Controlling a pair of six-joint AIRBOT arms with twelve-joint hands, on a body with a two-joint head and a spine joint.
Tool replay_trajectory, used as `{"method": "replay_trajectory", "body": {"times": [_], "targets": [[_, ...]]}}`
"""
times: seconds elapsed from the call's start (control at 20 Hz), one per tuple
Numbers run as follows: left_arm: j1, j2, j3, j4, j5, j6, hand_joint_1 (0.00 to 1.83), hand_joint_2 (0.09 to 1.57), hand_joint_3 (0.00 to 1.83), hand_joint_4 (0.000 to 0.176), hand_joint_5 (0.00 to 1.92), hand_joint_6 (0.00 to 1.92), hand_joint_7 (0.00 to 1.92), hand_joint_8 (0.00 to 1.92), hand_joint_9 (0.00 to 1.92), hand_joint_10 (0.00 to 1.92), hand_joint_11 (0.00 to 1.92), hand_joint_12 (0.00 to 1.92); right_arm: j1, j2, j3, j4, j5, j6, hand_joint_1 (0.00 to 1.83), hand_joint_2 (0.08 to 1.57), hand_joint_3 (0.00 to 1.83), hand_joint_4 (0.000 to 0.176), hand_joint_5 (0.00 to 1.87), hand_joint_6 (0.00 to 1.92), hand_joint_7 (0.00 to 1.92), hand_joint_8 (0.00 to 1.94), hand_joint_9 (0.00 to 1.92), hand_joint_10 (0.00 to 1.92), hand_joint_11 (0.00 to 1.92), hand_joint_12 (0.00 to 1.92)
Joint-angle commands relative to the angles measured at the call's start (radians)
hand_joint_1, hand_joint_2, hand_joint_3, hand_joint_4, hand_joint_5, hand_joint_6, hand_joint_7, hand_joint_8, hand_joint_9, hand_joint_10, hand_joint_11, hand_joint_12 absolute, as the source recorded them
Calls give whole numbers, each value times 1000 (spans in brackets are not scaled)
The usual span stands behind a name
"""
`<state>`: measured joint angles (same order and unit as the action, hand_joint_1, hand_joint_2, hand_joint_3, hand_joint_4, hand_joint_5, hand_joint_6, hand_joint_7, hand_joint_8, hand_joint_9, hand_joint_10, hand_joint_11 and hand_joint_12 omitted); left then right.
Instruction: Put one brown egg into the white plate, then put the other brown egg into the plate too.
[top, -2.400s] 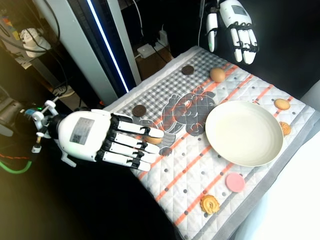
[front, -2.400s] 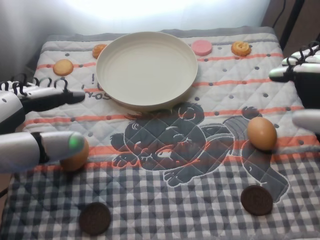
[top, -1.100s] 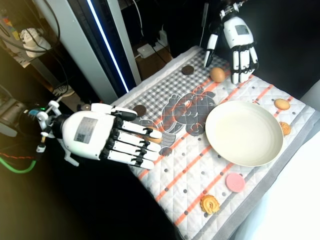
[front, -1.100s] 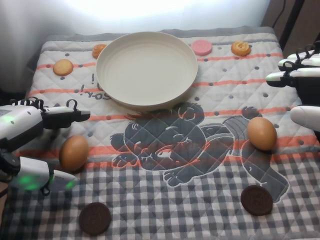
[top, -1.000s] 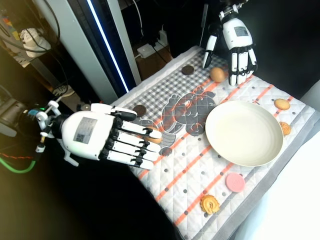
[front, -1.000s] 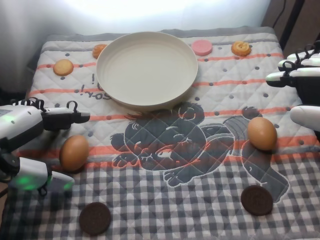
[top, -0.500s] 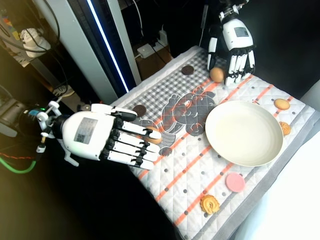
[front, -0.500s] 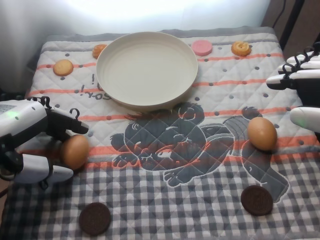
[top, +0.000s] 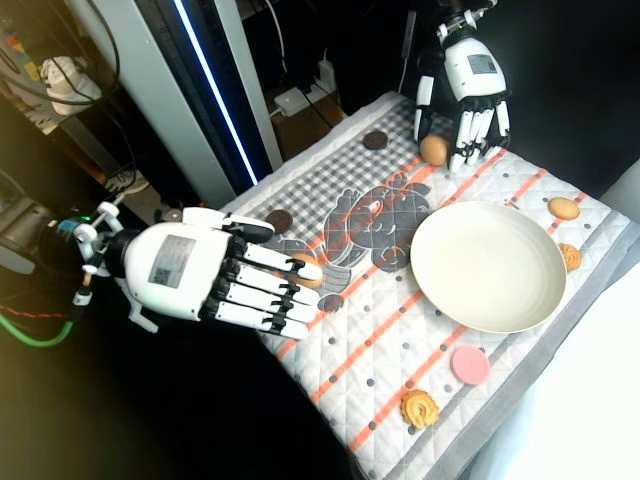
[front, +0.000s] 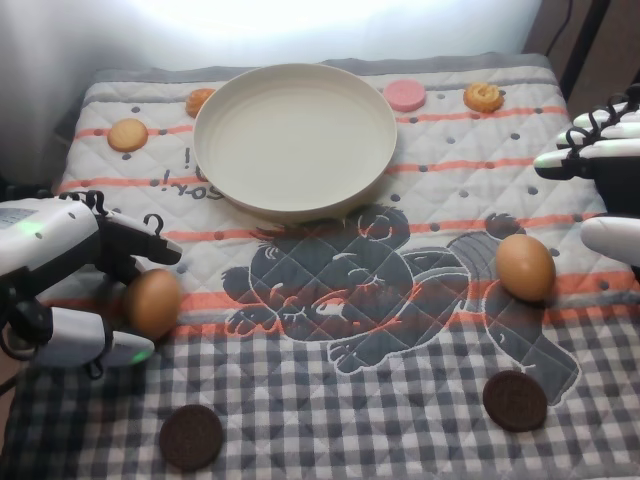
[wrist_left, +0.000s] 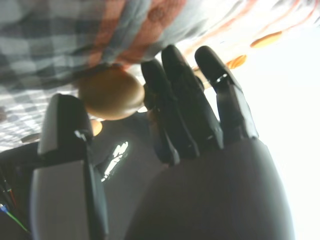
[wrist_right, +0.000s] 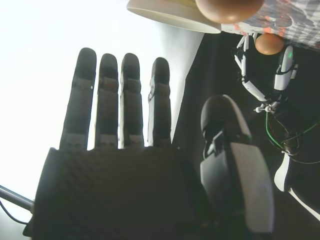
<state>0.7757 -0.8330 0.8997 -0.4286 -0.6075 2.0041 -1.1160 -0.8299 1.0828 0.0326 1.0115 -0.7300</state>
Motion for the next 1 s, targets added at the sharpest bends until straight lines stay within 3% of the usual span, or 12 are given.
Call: {"method": "replay_trajectory", "body": {"times": [0.0, 0.05, 0.15, 0.25, 0.3, 0.45, 0.5, 0.55, 0.6, 0.7, 0.8, 0.95], "targets": [[-7, -9, 0, 15, -41, -7, 950, 912, 0, 64, 648, 4, 931, 40, 903, 106, 228, 945, 2, -1, 3, 21, 117, 6, 202, 1352, 0, 88, 510, 3, 471, 4, 363, 3, 300, 245], [-7, -11, 1, 14, -39, -7, 947, 911, 0, 70, 647, 3, 932, 40, 906, 108, 227, 944, 2, -2, 4, 21, 117, 6, 217, 1352, 0, 81, 516, 4, 477, 4, 369, 4, 306, 247], [-7, -16, 3, 14, -36, -7, 987, 910, 0, 41, 725, 7, 1011, 53, 933, 198, 266, 891, 2, -4, 5, 21, 117, 6, 213, 1358, 1, 81, 510, 1, 472, 1, 364, 1, 302, 242], [-8, -22, 6, 14, -35, -8, 1016, 945, 3, 17, 761, 2, 1056, 45, 872, 405, 279, 907, 2, -5, 6, 21, 117, 6, 235, 1358, 0, 81, 517, 2, 477, 2, 368, 2, 304, 239], [-8, -24, 7, 14, -35, -8, 1022, 962, 0, 12, 786, 3, 1077, 42, 854, 495, 290, 910, 1, -6, 7, 21, 116, 6, 242, 1359, 0, 86, 521, 3, 480, 3, 370, 2, 304, 238], [-9, -25, 8, 14, -33, -12, 1060, 958, 0, 0, 851, 2, 1147, 48, 916, 515, 323, 934, 1, -7, 9, 21, 116, 6, 248, 1367, 3, 80, 528, 5, 487, 5, 380, 6, 321, 243], [-9, -25, 11, 15, -33, -27, 1236, 1040, 3, 0, 1014, 480, 1161, 718, 967, 498, 332, 981, 1, -8, 10, 21, 116, 6, 251, 1367, 3, 85, 531, 6, 490, 5, 380, 5, 323, 243], [-9, -25, 13, 18, -33, -41, 1267, 1054, 0, 0, 1147, 425, 1112, 948, 977, 508, 332, 1020, 1, -9, 11, 21, 116, 6, 264, 1367, 1, 85, 532, 4, 491, 4, 380, 4, 319, 242], [-10, -26, 16, 20, -37, -59, 1273, 1052, 0, 0, 1277, 233, 1056, 1068, 947, 627, 365, 1090, 1, -10, 11, 21, 116, 6, 268, 1370, 2, 88, 530, 3, 492, 3, 383, 4, 318, 241], [-13, -25, 17, 27, -52, -74, 1282, 1048, 1, 0, 1317, 126, 1077, 1060, 913, 823, 422, 1235, 0, -11, 12, 21, 116, 6, 274, 1374, 3, 89, 528, 1, 486, 0, 381, 3, 307, 236], [-23, -24, 17, 51, -79, -103, 1282, 1055, 0, 0, 1296, 144, 1071, 1078, 884, 928, 437, 1339, -2, -12, 14, 21, 116, 6, 284, 1372, 1, 87, 535, 3, 487, 0, 383, 2, 319, 241], [-64, -26, 22, 78, -112, -118, 1284, 1044, 0, 0, 1286, 191, 1108, 1006, 905, 925, 485, 1319, -2, -14, 17, 21, 116, 6, 288, 1372, 0, 90, 532, 1, 475, 0, 374, 0, 309, 237]]}}
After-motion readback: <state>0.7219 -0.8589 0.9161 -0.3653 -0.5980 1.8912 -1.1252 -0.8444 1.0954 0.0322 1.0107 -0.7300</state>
